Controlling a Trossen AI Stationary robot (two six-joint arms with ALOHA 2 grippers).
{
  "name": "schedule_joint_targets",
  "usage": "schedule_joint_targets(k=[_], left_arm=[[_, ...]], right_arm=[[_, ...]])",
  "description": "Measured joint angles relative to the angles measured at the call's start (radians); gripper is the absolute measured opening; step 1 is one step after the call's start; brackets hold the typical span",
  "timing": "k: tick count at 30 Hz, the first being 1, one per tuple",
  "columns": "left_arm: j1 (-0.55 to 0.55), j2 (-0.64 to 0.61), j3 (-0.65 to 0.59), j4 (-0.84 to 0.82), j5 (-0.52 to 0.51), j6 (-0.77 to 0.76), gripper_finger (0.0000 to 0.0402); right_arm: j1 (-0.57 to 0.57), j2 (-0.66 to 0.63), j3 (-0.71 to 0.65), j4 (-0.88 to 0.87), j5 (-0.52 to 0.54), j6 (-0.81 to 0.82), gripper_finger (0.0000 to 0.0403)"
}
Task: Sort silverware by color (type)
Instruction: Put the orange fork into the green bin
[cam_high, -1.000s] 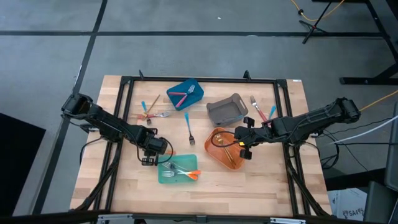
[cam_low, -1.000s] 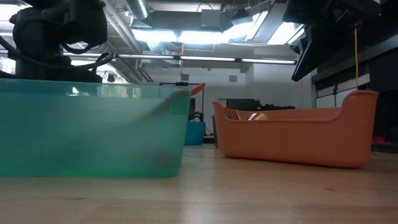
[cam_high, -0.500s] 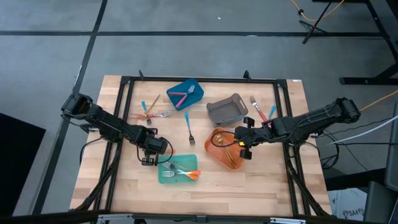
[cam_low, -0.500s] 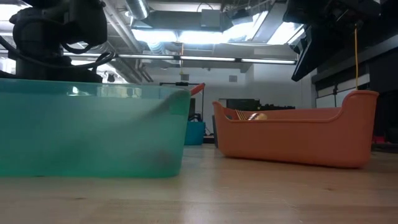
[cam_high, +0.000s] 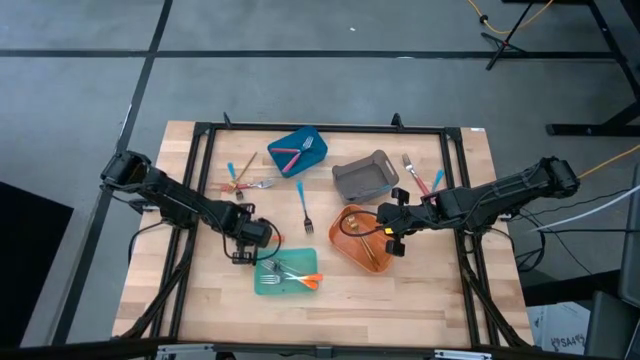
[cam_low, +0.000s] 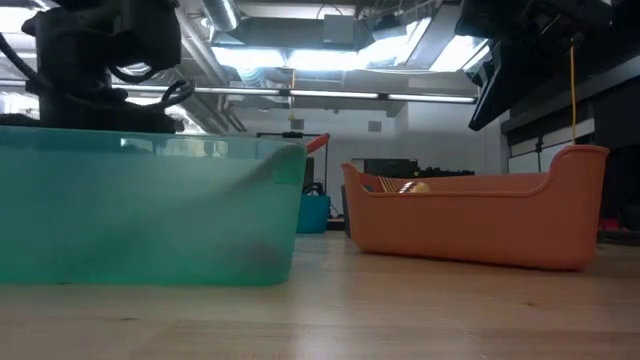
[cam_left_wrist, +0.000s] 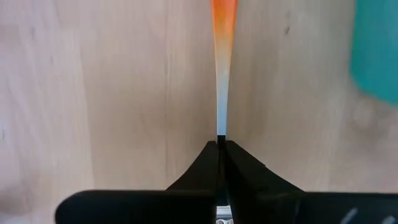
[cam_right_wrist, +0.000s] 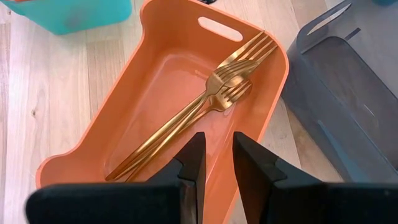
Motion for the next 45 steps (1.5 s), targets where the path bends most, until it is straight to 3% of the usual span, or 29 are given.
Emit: schedule_joint_targets(k=[15, 29, 36, 45], left_arm=[[0.032, -0.002, 0.112, -0.044, -0.055, 0.004, 0.0005], [0.074, -0.003, 0.311, -0.037, -0.069, 0.140, 0.0005], [0.037, -0.003, 0.404, 0.051, -0.058, 0.142, 0.0005], [-0.047, -0.004, 0.412, 0.117, -0.002, 0.140, 0.0005]], right_arm=[[0.000, 0.000, 0.000, 0.000, 0.000, 0.000, 0.0069], [0.000, 0.000, 0.000, 0.000, 0.000, 0.000, 0.0069], [0.000, 0.000, 0.000, 0.000, 0.000, 0.000, 0.0069], [0.000, 0.000, 0.000, 0.000, 0.000, 0.000, 0.0069]])
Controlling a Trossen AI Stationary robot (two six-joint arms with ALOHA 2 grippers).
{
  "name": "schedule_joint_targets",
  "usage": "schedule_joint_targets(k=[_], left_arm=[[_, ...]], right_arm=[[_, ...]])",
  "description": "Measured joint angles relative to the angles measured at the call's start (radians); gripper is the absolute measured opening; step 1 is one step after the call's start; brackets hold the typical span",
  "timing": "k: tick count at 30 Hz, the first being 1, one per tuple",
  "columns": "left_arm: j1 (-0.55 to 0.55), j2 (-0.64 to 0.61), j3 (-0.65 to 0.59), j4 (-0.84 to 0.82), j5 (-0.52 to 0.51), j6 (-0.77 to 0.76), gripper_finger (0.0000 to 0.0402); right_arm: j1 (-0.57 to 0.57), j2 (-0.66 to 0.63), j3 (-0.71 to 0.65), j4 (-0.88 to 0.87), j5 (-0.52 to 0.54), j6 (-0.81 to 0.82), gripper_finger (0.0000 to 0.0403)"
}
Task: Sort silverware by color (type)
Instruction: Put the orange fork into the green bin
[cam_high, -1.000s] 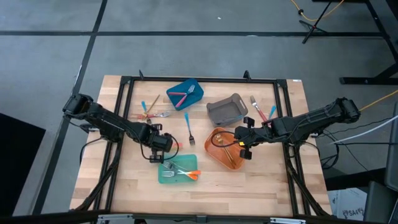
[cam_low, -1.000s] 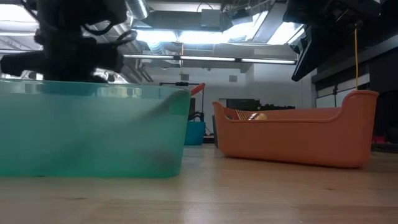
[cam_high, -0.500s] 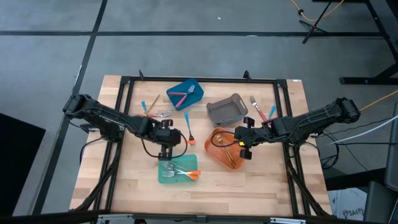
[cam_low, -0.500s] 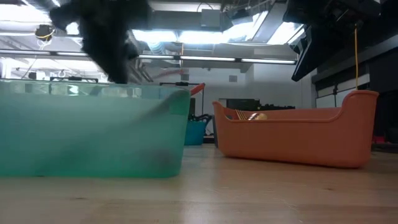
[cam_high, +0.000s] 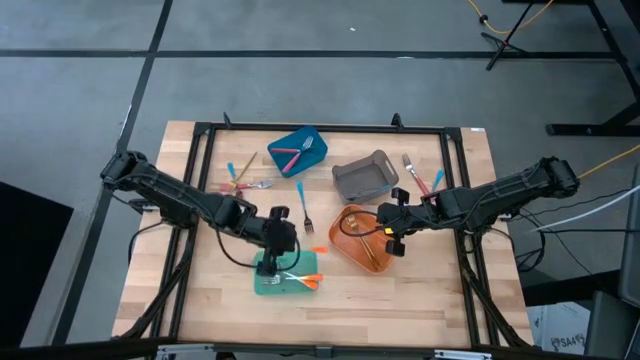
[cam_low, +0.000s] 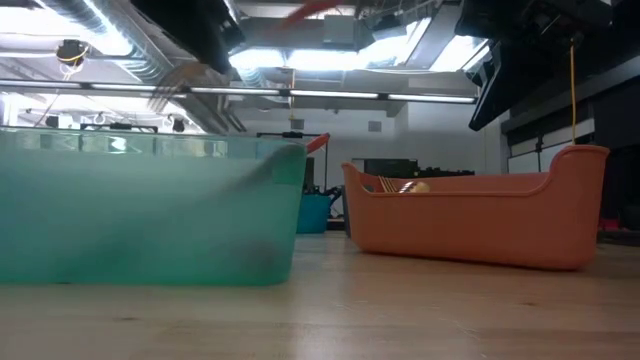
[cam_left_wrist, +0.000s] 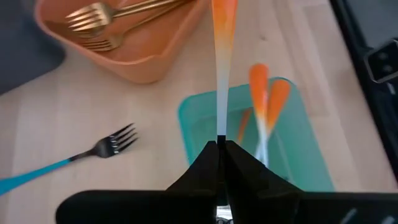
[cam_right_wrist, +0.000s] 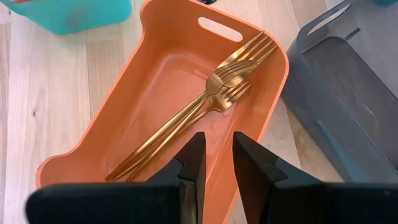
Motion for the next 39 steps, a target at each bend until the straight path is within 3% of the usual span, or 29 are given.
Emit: schedule_joint_targets(k=[14, 26, 39], left_arm=[[-0.137, 0.078, -0.001, 0.001, -0.003, -0.002, 0.0005], [-0.158, 0.245, -0.002, -0.003, 0.016, 0.001, 0.0012], [-0.158, 0.304, -0.002, -0.053, 0.014, 0.001, 0.0013]], right_arm=[[0.000, 0.000, 0.000, 0.002, 0.011, 0.000, 0.0069], [0.000, 0.000, 0.000, 0.005, 0.011, 0.000, 0.0069], [0.000, 0.000, 0.000, 0.005, 0.011, 0.000, 0.0069]])
